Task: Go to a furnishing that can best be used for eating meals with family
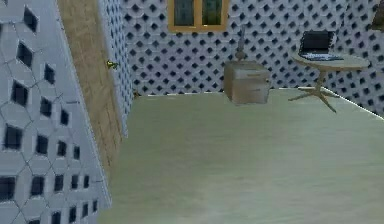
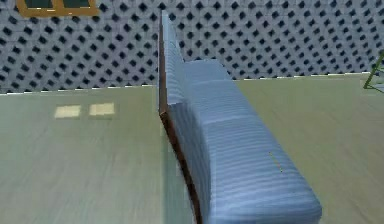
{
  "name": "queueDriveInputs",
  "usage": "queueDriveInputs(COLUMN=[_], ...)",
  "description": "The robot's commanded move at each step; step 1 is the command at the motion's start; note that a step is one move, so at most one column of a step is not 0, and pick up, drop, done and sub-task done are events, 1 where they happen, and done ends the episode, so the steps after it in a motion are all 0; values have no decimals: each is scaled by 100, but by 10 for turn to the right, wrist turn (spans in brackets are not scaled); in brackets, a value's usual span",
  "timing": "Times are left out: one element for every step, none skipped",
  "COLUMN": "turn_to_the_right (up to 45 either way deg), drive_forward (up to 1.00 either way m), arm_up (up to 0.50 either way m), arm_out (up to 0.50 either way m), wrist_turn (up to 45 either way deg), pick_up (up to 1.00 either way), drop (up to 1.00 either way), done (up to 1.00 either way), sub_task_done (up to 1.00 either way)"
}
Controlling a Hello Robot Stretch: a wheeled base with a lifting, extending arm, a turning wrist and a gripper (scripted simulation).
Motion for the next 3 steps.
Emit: queueDriveInputs(turn_to_the_right=[0,360,0], drive_forward=[20,0,100], arm_up=[0,0,0], arm_out=[0,0,0], wrist_turn=[0,0,0], pick_up=[0,0,0], drop=[0,0,0], done=[0,0,0], sub_task_done=[0,0,0])
